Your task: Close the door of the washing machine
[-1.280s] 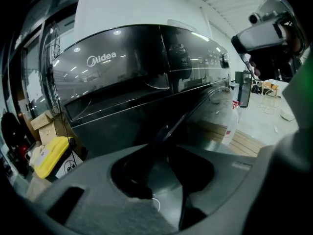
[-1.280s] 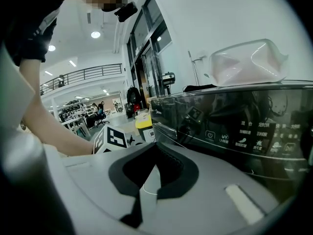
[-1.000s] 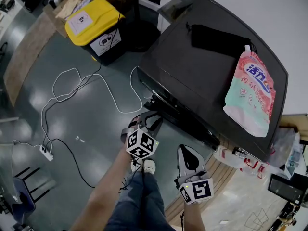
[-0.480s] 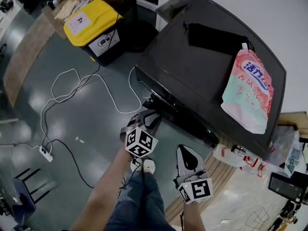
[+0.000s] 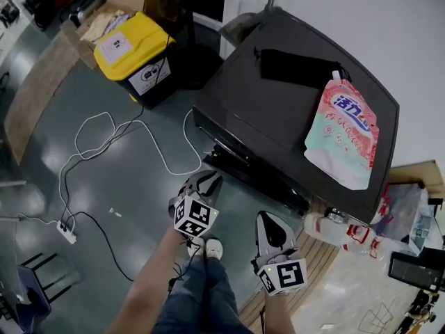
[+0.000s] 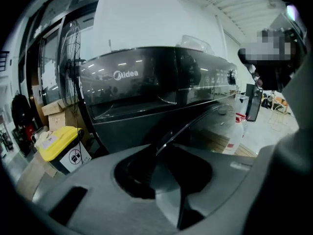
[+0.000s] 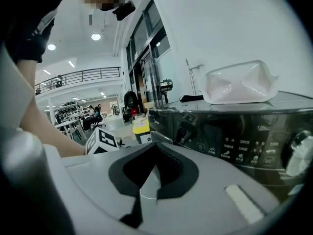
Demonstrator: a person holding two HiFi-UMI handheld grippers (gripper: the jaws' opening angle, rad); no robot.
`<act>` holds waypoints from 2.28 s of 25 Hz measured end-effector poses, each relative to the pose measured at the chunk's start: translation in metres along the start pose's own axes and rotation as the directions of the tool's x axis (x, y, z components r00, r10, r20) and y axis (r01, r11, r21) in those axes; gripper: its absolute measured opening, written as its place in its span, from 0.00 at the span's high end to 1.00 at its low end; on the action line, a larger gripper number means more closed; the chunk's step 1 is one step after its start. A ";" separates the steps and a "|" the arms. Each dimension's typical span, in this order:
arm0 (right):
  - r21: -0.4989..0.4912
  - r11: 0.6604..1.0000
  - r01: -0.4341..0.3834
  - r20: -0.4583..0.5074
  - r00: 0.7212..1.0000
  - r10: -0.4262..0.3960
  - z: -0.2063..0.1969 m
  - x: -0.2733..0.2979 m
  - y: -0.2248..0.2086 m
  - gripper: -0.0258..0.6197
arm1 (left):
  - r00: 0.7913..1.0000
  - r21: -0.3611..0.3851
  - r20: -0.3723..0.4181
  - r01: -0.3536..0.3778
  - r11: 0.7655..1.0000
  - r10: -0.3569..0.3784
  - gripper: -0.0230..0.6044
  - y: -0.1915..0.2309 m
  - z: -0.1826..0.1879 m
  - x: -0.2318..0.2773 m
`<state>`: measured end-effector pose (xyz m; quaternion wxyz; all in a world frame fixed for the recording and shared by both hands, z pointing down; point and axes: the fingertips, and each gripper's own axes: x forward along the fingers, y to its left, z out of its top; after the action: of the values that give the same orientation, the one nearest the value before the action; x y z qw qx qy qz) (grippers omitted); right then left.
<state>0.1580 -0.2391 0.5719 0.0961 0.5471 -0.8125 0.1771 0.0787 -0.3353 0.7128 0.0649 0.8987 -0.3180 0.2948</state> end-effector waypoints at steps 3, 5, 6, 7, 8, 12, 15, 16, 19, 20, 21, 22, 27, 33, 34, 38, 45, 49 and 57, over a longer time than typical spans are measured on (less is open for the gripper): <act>-0.016 1.000 0.019 0.039 0.999 -0.018 0.021 -0.005 -0.002 0.95 | 0.998 -0.022 0.055 -0.038 0.999 0.039 0.86 0.007 0.023 -0.027; -0.026 0.999 0.035 0.068 0.997 -0.033 0.037 -0.010 -0.004 0.95 | 0.992 -0.038 0.097 -0.074 0.997 0.077 0.87 0.014 0.044 -0.048; -0.030 0.999 0.044 0.084 0.996 -0.041 0.047 -0.013 -0.005 0.95 | 0.988 -0.044 0.117 -0.093 0.995 0.098 0.89 0.018 0.056 -0.058; -0.034 0.998 0.053 0.101 0.994 -0.050 0.057 -0.016 -0.006 0.95 | 0.983 -0.051 0.137 -0.112 0.992 0.118 0.90 0.023 0.067 -0.069; -0.038 0.997 0.062 0.119 0.991 -0.057 0.067 -0.020 -0.006 0.95 | 0.978 -0.060 0.159 -0.130 0.990 0.138 0.91 0.027 0.080 -0.080; -0.057 0.994 0.095 0.197 0.977 -0.082 0.109 -0.035 -0.004 0.95 | 0.947 -0.080 0.243 -0.197 0.977 0.211 0.95 0.047 0.132 -0.129; -0.072 0.991 0.115 0.260 0.961 -0.092 0.141 -0.050 -0.001 0.95 | 0.921 -0.075 0.306 -0.229 0.971 0.241 0.95 0.055 0.169 -0.164; -0.078 0.990 0.121 0.282 0.955 -0.094 0.153 -0.056 0.001 0.95 | 0.911 -0.071 0.329 -0.240 0.968 0.250 0.95 0.057 0.181 -0.176; -0.095 0.986 0.138 0.346 0.933 -0.098 0.186 -0.074 0.009 0.95 | 0.876 -0.074 0.396 -0.270 0.960 0.276 0.95 0.061 0.215 -0.216; -0.099 0.985 0.144 0.367 0.925 -0.098 0.196 -0.080 0.011 0.95 | 0.862 -0.078 0.421 -0.277 0.958 0.284 0.95 0.063 0.226 -0.228; -0.104 0.983 0.150 0.388 0.916 -0.099 0.206 -0.086 0.013 0.95 | 0.847 -0.081 0.445 -0.285 0.955 0.290 0.95 0.064 0.237 -0.240; -0.110 0.982 0.156 0.408 0.908 -0.099 0.216 -0.091 0.015 0.95 | 0.833 -0.082 0.467 -0.291 0.953 0.295 0.95 0.064 0.247 -0.251; -0.135 0.974 0.181 0.488 0.868 -0.093 0.248 -0.124 0.024 0.95 | 0.782 -0.077 0.542 -0.319 0.945 0.308 0.95 0.056 0.283 -0.298; -0.157 0.965 0.208 0.554 0.828 -0.088 0.278 -0.154 0.029 0.95 | 0.760 -0.100 0.553 -0.348 0.932 0.342 0.95 0.049 0.305 -0.330; -0.157 0.965 0.211 0.558 0.825 -0.090 0.279 -0.158 0.030 0.95 | 0.763 -0.108 0.543 -0.351 0.930 0.351 0.95 0.048 0.303 -0.333; -0.160 0.963 0.217 0.566 0.819 -0.091 0.278 -0.170 0.034 0.95 | 0.756 -0.154 0.549 -0.326 0.933 0.355 0.95 0.041 0.295 -0.341; -0.159 0.963 0.219 0.569 0.817 -0.092 0.275 -0.181 0.038 0.95 | 0.751 -0.095 0.572 -0.339 0.936 0.330 0.95 0.022 0.300 -0.346; -0.150 0.963 0.223 0.560 0.822 -0.103 0.270 -0.179 0.039 0.95 | 0.762 -0.087 0.565 -0.326 0.941 0.316 0.95 0.018 0.299 -0.346; -0.157 0.960 0.231 0.535 0.837 -0.114 0.264 -0.178 0.043 0.95 | 0.770 -0.100 0.550 -0.322 0.942 0.322 0.95 0.017 0.289 -0.350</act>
<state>0.1963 -0.1759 0.2594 -0.0532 0.6320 -0.7693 -0.0763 -0.0088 -0.2495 0.2748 -0.0823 0.8774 -0.4719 0.0256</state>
